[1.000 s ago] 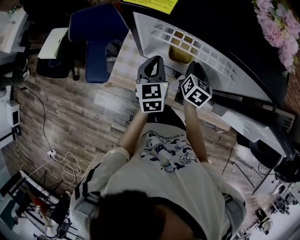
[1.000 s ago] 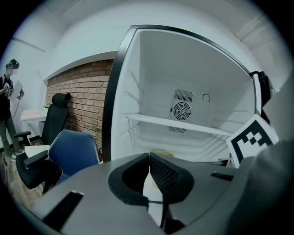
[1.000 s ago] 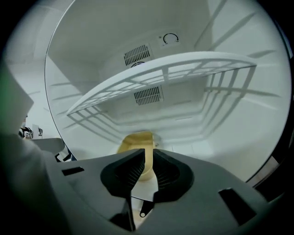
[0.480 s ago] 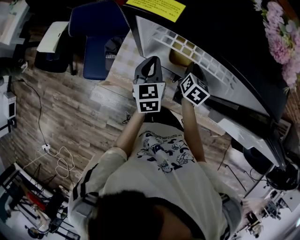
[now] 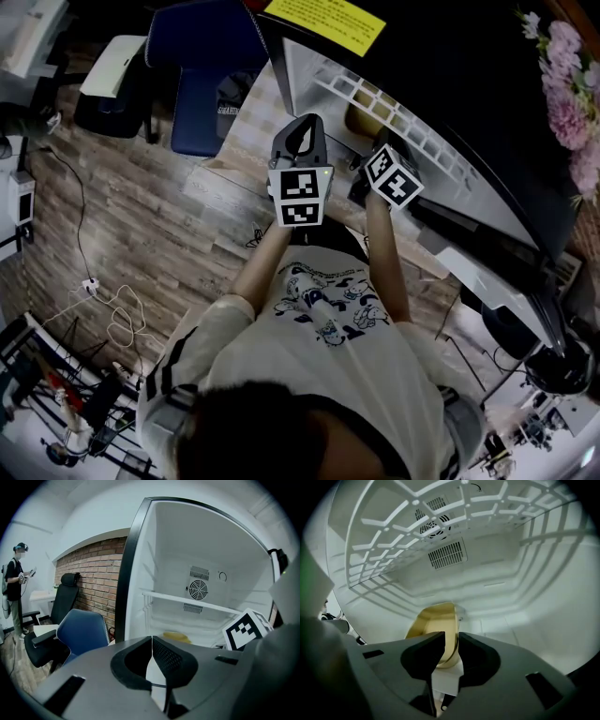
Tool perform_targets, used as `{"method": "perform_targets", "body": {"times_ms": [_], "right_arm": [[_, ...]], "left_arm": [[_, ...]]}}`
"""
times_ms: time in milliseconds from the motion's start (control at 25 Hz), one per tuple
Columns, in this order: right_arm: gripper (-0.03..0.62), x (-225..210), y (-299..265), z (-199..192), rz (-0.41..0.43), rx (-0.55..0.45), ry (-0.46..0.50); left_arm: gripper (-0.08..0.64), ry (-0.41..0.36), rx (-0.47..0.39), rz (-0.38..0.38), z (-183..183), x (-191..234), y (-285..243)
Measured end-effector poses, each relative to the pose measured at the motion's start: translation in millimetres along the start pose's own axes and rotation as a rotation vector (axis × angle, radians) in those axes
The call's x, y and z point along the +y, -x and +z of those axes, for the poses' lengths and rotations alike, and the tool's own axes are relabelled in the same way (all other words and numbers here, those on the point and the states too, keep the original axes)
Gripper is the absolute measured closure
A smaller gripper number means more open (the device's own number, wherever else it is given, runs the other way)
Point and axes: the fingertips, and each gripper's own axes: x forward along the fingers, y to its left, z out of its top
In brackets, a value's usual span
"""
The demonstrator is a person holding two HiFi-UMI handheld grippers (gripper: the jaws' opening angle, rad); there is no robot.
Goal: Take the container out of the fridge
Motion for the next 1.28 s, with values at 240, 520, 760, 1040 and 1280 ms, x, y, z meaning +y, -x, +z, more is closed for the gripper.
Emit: {"method": "perform_targets", "body": {"times_ms": [240,520,760,1040,1280], "right_arm": [[0.506,-2.6,-8.7,-2.2,-0.029,0.021,0.009],[0.508,-5.1,-13.4,-7.5,-0.059,0.037,0.009],[0.534,-7.9,-15.0,-8.5,-0.073,0.035,0.012],[0.546,-6.4,-14.1,-7.2,-0.078,0.034,0.000],[0.548,-1.5,-3.3,-7.0,-0.073,0.015,-0.005]], "left_arm": [[0.540,0.005,0.001,0.016,0.7,6.6,1.1],[0.540,0.015,0.004,0.029,0.6,13.9,0.6],[0.540,0.015,0.006,0.038,0.0,16.7,0.4],[0.540,0.017,0.004,0.037,0.7,20.0,4.2],[0.540,0.012,-0.003,0.029,1.1,20.8,10.7]]}}
